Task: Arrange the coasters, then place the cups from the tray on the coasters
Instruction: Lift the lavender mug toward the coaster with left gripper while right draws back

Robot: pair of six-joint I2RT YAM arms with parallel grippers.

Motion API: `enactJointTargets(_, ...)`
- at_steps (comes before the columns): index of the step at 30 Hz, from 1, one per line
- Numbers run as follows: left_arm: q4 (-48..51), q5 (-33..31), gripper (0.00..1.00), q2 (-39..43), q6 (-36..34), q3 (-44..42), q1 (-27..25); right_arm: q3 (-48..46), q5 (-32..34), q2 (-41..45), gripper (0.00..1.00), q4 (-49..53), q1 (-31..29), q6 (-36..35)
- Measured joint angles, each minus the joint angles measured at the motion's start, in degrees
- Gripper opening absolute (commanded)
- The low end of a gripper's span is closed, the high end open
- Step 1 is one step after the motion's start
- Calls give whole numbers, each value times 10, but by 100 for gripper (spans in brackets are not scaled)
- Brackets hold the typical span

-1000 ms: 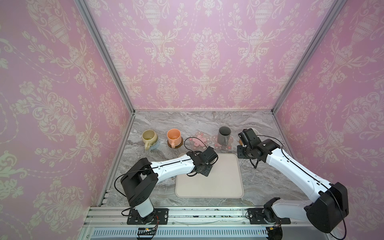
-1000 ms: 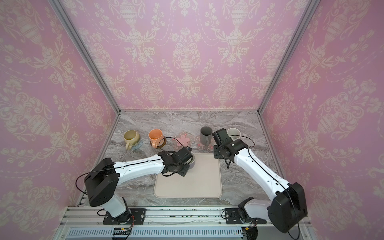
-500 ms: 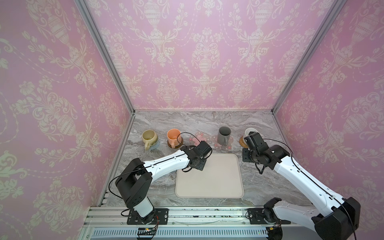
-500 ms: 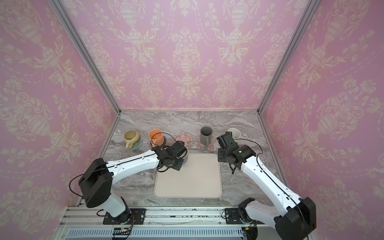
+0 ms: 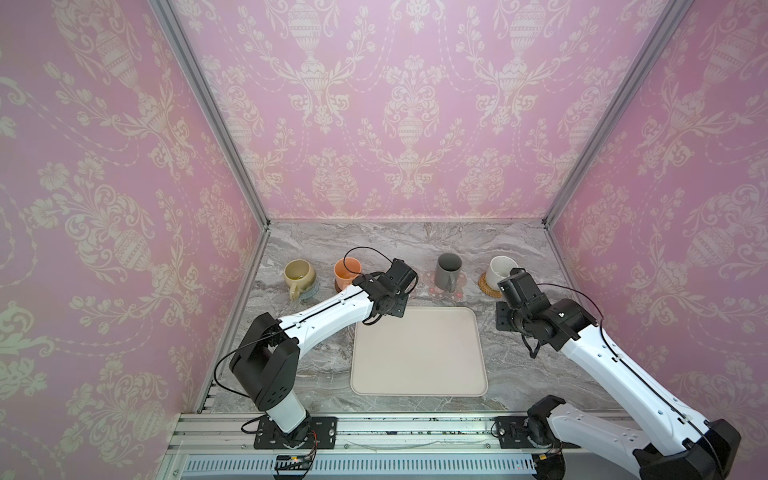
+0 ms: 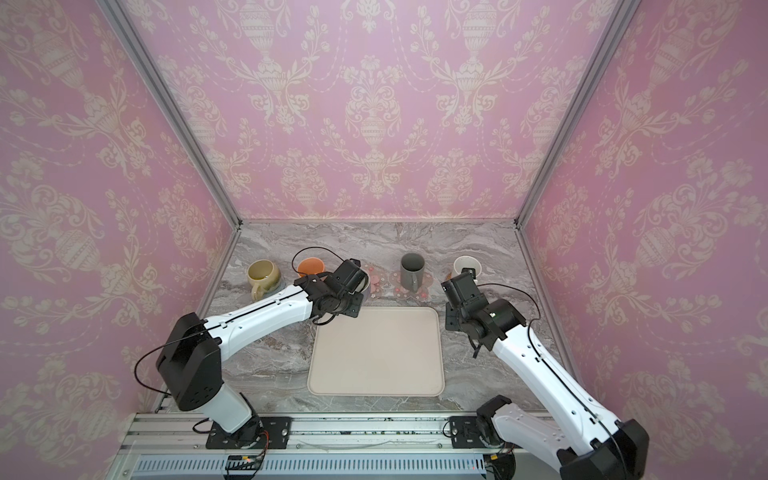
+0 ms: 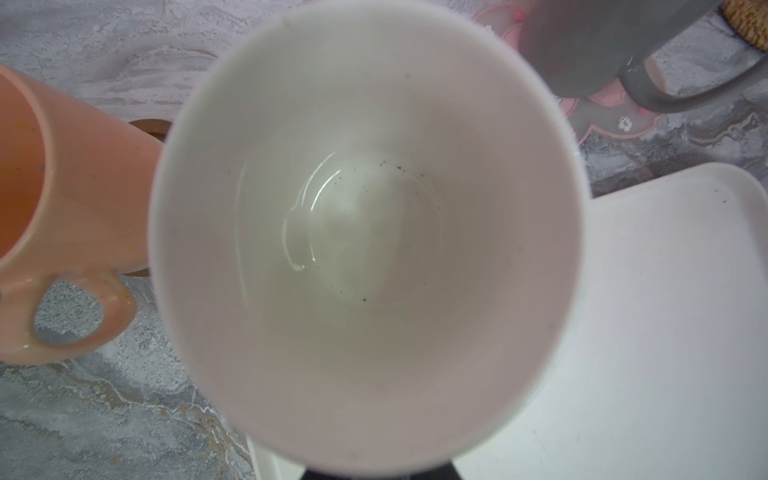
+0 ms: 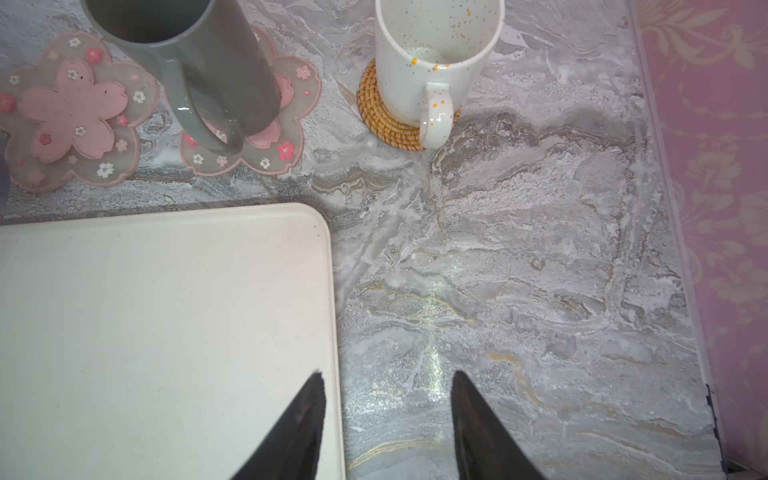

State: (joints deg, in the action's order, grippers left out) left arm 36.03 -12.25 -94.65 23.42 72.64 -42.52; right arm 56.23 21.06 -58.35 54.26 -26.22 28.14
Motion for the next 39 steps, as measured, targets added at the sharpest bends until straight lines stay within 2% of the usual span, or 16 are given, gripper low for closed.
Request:
enactJointTargets(16,-5,-3,0,-62,-12,43,26,-19,15,81,55,62,0,11)
enactJointTargets(39,-6,8,0,-168,-15,138,60,-26,15,37,56,20,0,14)
